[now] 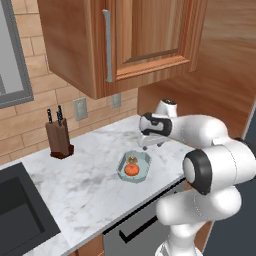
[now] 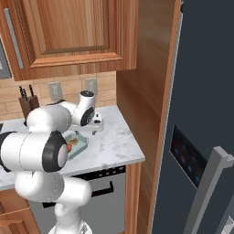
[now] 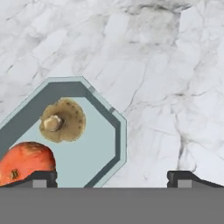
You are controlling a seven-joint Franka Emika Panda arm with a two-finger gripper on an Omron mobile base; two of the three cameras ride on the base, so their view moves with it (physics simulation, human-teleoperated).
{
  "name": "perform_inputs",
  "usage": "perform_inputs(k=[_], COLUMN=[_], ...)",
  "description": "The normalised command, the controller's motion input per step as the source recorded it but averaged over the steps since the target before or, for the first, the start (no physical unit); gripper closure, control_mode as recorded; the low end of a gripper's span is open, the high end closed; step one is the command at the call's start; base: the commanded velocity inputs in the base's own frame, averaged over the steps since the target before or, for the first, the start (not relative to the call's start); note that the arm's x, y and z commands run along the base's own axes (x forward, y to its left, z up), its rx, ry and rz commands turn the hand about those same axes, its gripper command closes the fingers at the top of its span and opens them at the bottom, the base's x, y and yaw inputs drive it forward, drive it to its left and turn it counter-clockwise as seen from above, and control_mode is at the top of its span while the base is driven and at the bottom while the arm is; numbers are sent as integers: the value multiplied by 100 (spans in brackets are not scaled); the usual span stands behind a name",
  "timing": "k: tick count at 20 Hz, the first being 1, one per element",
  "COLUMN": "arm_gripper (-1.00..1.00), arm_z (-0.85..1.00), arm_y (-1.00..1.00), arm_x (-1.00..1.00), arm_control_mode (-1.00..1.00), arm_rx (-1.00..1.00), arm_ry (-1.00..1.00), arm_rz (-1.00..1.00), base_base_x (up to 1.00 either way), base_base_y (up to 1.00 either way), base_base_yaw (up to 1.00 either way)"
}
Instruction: Take the squash and mushroom out of the freezer and place them in the tupperware container on the counter. Then put the tupperware containing the vegetables back in the freezer.
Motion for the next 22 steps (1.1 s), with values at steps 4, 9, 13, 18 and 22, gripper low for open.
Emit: perform_inputs(k=[4,9,13,18,22], arm_gripper=[-100,-100,-100,-100,-100], arm_z=[-4,-34,-45,-27,-19], arm_y=[0,0,0,0,0], arm_x=[52,22,1,2,0], arm_control_mode=[-100,-100,-100,-100,-100], arm_rx=[0,0,0,0,0], arm_ry=[8,6,8,2,1], arm_rz=[6,7,4,6,5], base_base_x=[0,0,0,0,0], base_base_y=[0,0,0,0,0], base_base_yaw=[0,0,0,0,0])
